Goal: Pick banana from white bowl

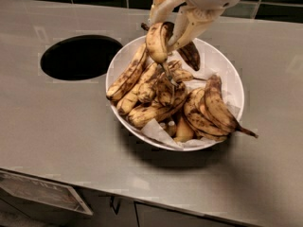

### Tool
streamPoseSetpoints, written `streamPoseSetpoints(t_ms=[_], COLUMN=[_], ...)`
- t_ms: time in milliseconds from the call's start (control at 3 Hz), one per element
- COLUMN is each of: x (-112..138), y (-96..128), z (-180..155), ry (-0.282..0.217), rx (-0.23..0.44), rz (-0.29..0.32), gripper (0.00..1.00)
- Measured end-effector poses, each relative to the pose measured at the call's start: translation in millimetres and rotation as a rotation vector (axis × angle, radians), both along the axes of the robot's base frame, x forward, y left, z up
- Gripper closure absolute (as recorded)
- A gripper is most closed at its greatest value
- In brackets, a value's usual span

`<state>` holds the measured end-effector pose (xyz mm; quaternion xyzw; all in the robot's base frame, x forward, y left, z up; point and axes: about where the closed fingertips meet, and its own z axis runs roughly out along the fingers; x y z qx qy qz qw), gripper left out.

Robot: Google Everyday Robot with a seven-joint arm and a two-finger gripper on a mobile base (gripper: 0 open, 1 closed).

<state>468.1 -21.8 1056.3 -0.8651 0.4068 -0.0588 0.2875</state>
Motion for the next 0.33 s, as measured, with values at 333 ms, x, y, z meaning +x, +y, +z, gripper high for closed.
streamPoseSetpoints(t_ms=[333], x=[-1.1], y=[0.7], z=[2.8], ry=[-0.007], rx=[0.002], rz=[0.000], gripper=[1.00])
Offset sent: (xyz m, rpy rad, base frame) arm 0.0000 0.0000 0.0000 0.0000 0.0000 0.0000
